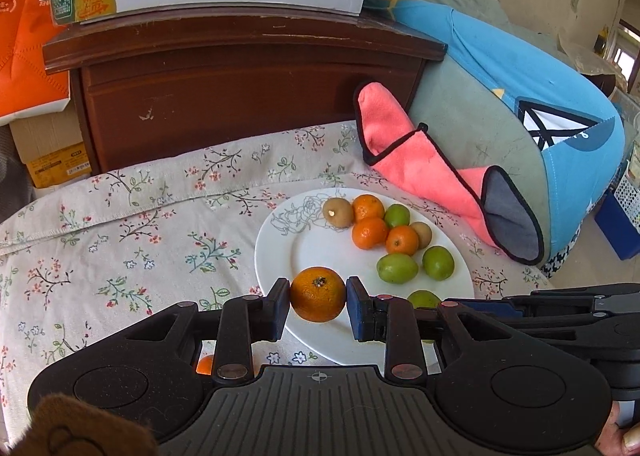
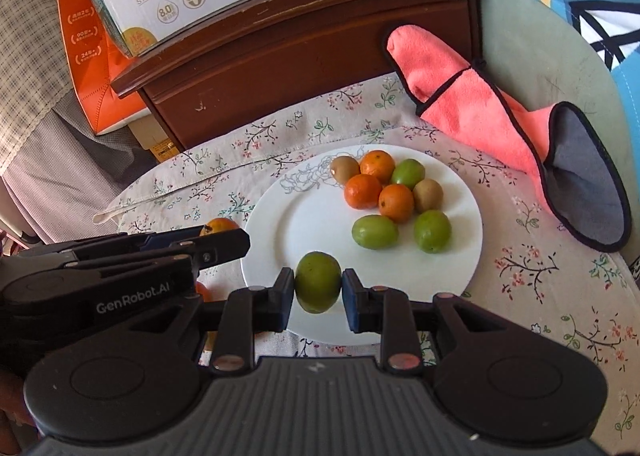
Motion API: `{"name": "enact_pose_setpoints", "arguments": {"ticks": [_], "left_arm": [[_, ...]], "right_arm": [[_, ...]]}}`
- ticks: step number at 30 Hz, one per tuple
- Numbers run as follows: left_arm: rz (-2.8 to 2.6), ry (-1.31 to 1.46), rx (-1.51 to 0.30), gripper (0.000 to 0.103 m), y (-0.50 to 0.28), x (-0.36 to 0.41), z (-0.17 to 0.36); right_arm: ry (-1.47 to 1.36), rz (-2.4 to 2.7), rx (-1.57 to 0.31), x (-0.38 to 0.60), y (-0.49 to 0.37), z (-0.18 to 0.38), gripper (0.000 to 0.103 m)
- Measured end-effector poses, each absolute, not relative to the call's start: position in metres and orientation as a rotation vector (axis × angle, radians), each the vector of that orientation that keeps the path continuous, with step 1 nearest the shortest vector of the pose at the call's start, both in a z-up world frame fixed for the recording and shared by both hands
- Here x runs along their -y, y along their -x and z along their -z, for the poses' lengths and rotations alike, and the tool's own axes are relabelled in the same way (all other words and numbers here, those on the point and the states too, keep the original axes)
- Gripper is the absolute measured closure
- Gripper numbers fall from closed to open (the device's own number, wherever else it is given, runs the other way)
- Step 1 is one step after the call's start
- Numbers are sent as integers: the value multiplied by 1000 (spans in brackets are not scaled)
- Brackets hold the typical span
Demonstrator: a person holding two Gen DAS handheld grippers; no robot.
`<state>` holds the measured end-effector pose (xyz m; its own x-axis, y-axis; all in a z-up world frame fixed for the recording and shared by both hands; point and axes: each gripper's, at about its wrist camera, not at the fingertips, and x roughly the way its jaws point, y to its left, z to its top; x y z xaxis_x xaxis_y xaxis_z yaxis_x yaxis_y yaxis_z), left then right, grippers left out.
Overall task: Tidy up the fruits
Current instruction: 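Carry both fruits onto the white plate and open both tools, then move both open tools back toward the remaining fruits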
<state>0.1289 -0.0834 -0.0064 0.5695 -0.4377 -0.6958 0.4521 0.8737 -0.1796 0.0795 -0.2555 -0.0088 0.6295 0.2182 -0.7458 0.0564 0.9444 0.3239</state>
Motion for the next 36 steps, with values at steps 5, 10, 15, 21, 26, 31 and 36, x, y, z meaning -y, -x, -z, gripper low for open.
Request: {"name": "enact_pose_setpoints", "arguments": {"ticks": [5, 10, 15, 21, 26, 31, 36], "left_arm": [[527, -15, -835, 75, -132, 90, 17], [526, -17, -851, 75, -134, 95, 24], [512, -3, -827, 72, -132, 93, 19], [405, 20, -774, 38, -134, 78, 3], [373, 38, -770, 16, -137, 62, -7], [384, -23, -758, 11, -128, 57, -11], [351, -62, -790, 10, -123, 46, -6]], "right_arm": [[-339, -63, -935, 258, -82, 20, 77], [-353, -49, -943, 260, -84, 24, 76], [-402, -45, -942, 264, -85, 23, 72], [-430, -30, -885, 268, -82, 15, 53], [-414, -50, -854, 263, -81, 11, 32], [-344, -145, -853, 245, -78, 10, 23], [-245, -226, -843, 224, -72, 8, 23]]}}
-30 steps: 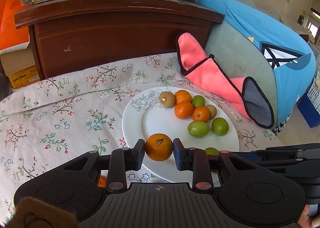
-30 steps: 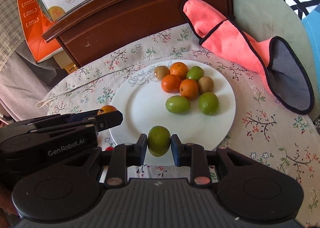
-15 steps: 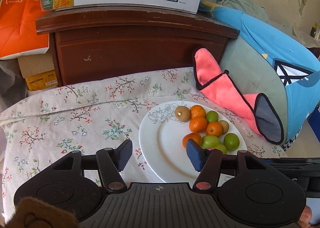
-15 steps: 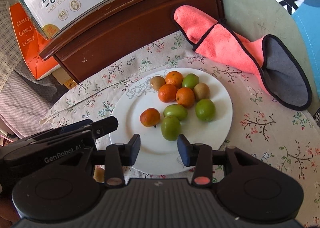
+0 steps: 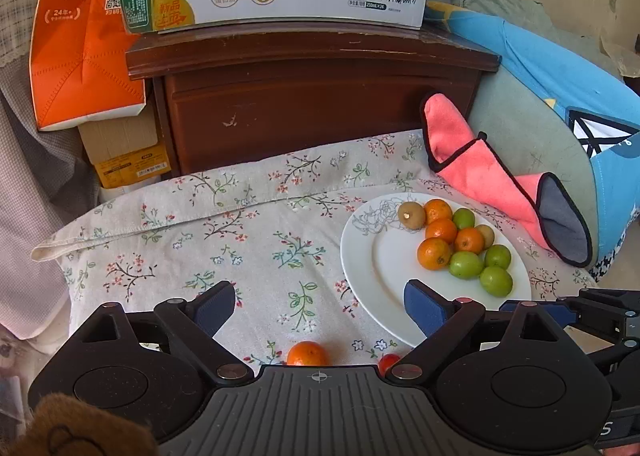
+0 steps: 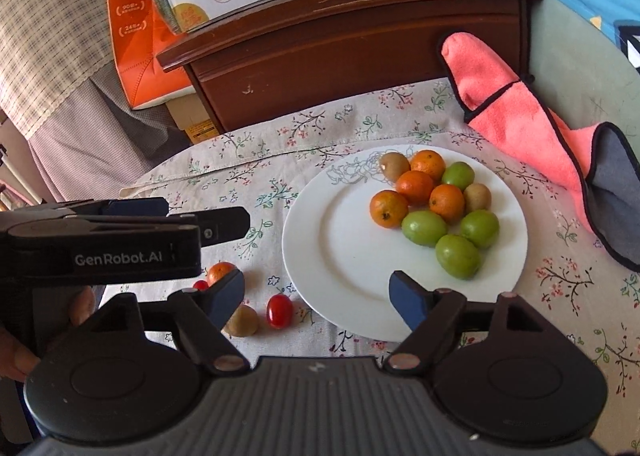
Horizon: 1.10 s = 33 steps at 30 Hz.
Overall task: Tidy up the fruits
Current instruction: 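Move both open tools back toward the remaining fruits, then grasp a brown round fruit with the right tool while the left grasps a tangerine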
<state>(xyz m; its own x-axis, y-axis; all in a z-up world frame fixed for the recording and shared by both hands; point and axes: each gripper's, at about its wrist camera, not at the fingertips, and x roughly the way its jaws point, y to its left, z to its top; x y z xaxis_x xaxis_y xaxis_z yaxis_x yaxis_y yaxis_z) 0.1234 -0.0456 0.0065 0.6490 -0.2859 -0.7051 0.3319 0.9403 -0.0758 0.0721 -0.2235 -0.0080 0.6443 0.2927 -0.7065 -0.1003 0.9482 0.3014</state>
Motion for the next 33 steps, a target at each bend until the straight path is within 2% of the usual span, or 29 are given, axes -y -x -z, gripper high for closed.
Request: {"name": "enact_pose_setpoints", "arguments": {"ticks": [13, 30, 33], "left_arm": [[247, 8, -847, 10, -127, -3, 1], [313, 11, -864, 12, -128, 12, 14], [345, 6, -868, 21, -128, 18, 17]], "right_arm": [[-62, -384, -844, 174, -56, 17, 25], [32, -428, -817, 149, -59, 37, 54], [49, -428, -819, 147, -61, 40, 60]]}}
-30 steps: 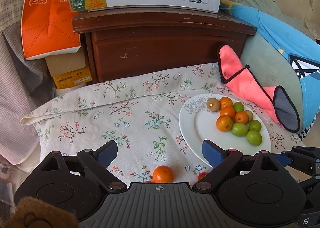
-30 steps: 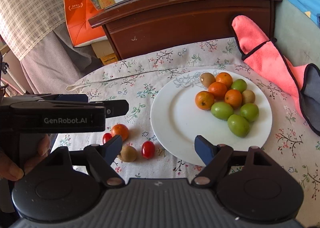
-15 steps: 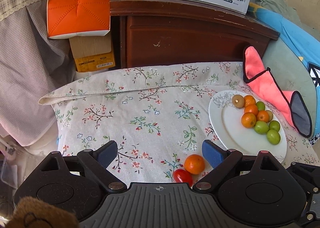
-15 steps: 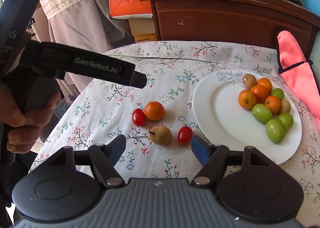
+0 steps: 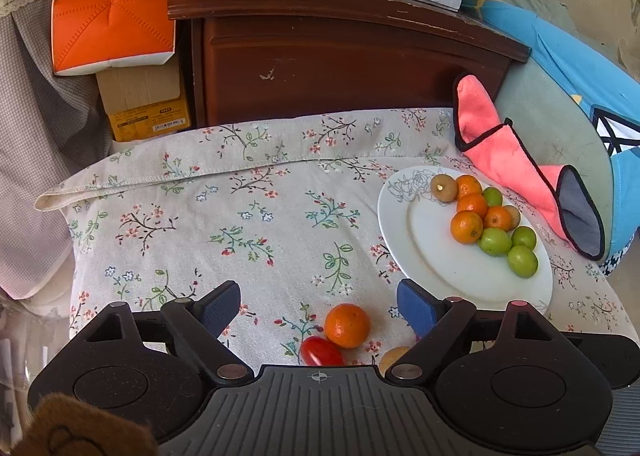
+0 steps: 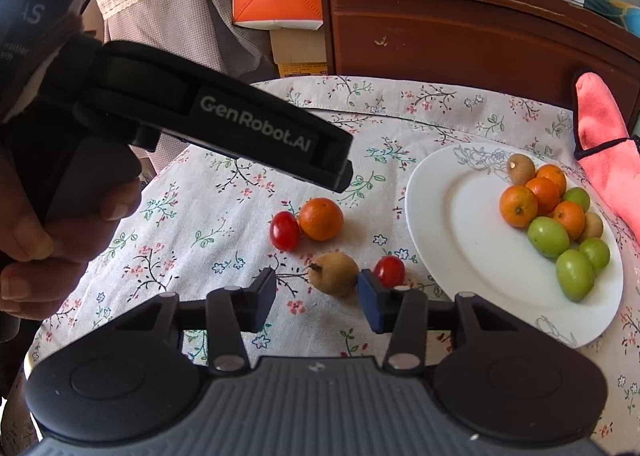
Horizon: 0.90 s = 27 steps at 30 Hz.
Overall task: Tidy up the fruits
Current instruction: 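Grasp a brown round fruit with the right tool while the left grasps a tangerine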
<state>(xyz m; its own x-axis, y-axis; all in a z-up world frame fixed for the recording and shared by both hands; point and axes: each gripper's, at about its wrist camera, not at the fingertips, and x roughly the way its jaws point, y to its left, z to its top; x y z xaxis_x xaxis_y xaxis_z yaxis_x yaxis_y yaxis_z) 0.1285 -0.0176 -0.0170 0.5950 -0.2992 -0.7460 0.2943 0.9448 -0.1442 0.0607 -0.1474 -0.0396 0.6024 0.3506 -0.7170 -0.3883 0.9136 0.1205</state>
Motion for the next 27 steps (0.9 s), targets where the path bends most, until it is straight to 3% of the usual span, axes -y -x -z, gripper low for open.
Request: {"name": "enact_pose_setpoints", "arguments": {"ticks": [5, 11, 19, 22, 27], "left_arm": [[375, 14, -893, 43, -131, 23, 24], [400, -16, -923, 61, -131, 30, 36], [413, -37, -926, 65, -132, 33, 47], [426, -51, -913, 77, -131, 36, 48], [422, -48, -901, 78, -130, 36, 47]], "right_arm": [[53, -399, -830, 148, -65, 44, 68], [71, -391, -817, 147, -64, 44, 74], [63, -411, -821, 148, -58, 41, 74], [55, -418, -823, 148, -57, 40, 74], [46, -418, -826, 149, -57, 39, 74]]}}
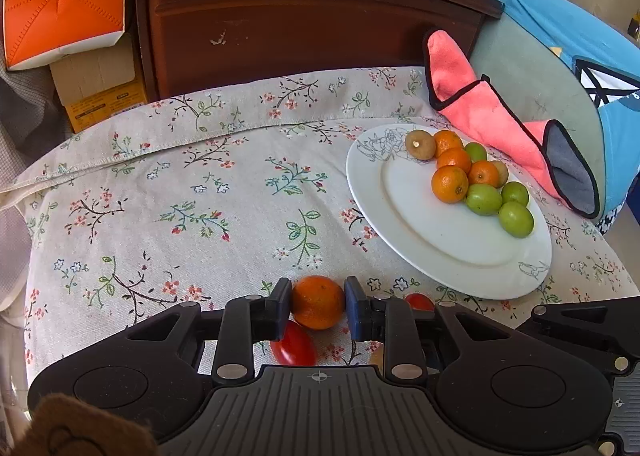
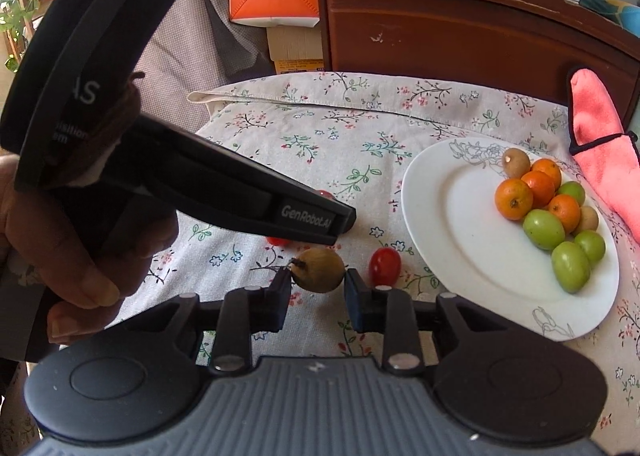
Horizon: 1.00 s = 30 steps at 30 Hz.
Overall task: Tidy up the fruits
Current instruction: 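Grasp a brown round fruit with the right tool while the left grasps a tangerine, then carry both fruits onto the white plate and open both tools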
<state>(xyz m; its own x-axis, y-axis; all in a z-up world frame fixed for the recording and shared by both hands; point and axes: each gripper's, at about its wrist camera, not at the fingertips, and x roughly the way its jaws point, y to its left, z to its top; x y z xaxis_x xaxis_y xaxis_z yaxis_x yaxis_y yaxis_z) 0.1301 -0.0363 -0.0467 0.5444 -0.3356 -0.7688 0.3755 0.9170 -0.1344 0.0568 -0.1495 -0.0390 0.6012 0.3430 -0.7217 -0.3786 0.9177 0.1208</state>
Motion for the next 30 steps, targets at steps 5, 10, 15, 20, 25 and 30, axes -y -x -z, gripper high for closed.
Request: {"name": "enact_pose_setpoints", "arguments": {"ticks": [5, 10, 15, 20, 25, 30], "left_arm": [[408, -18, -871, 78, -130, 32, 36], [405, -21, -829, 78, -130, 36, 24], [416, -15, -798, 78, -131, 41, 15], [440, 4, -801, 78, -132, 50, 15], [460, 33, -804, 78, -133, 58, 15], [484, 35, -812, 78, -134, 72, 19]], "right_arm": [[34, -417, -814, 153, -55, 33, 74], [20, -407, -787, 160, -53, 24, 74], [-4, -358, -770, 174, -55, 17, 74], [-49, -272, -760, 196, -58, 11, 74], [-110, -185, -766, 217, -62, 9, 74], [-150, -116, -803, 229, -64, 15, 74]]}}
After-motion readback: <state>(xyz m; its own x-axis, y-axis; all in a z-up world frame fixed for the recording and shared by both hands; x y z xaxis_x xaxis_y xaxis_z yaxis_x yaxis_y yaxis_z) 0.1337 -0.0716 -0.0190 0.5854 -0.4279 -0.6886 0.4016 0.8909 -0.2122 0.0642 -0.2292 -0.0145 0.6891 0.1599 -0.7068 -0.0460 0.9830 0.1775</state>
